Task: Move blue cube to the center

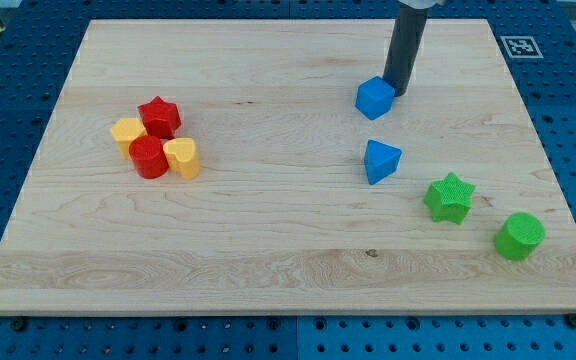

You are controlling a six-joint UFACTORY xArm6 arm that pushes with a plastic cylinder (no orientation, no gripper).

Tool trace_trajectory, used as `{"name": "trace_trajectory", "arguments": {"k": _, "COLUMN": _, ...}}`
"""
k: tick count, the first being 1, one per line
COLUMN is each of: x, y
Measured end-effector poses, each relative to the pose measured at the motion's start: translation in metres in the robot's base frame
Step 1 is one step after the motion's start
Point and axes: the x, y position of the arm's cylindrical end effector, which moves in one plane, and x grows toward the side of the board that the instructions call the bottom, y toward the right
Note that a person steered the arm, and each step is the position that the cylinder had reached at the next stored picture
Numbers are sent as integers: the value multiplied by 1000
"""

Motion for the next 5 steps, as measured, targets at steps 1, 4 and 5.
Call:
{"name": "trace_trajectory", "arguments": {"k": 1, "x": 6, "y": -14}}
{"name": "trace_trajectory", "arguments": {"k": 4, "x": 37, "y": -47}}
{"name": "trace_trajectory", "arguments": {"k": 5, "x": 55, "y": -64}}
